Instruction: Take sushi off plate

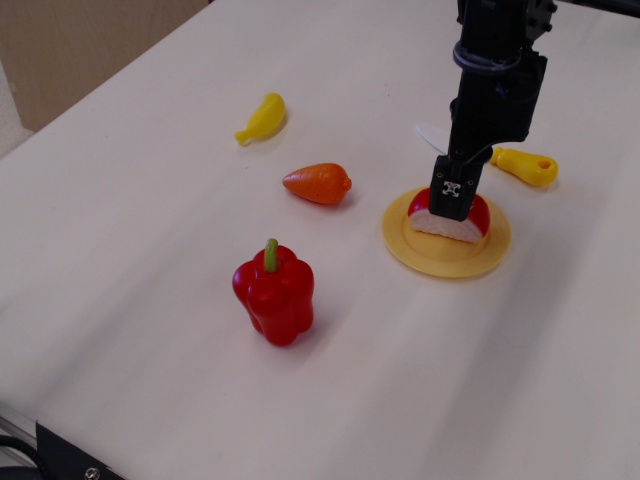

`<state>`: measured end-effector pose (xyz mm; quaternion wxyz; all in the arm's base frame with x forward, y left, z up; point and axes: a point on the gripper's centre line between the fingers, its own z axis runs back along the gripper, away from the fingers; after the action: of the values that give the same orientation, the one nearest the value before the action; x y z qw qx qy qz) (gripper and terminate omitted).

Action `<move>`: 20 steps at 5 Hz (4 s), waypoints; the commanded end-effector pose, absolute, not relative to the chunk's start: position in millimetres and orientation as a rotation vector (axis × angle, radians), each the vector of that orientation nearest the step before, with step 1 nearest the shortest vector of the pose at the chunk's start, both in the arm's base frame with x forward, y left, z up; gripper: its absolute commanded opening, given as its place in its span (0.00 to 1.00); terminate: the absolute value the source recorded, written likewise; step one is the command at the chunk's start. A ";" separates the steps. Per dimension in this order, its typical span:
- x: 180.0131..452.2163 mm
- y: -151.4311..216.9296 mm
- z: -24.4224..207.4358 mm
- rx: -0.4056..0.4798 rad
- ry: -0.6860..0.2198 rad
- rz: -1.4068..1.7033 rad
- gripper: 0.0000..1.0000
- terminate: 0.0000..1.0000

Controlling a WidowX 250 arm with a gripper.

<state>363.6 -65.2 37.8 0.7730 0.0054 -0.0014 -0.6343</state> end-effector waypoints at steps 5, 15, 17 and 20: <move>364.1 -71.9 53.6 0.116 -0.032 -1.314 0.00 0.00; 234.0 83.2 20.7 0.045 0.088 -0.652 0.00 0.00; 236.8 76.0 35.0 0.047 0.034 -0.665 1.00 0.00; 249.9 51.6 95.6 0.121 -0.053 -0.713 1.00 0.00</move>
<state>250.1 67.3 81.0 0.9364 0.0417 -0.0012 -0.3484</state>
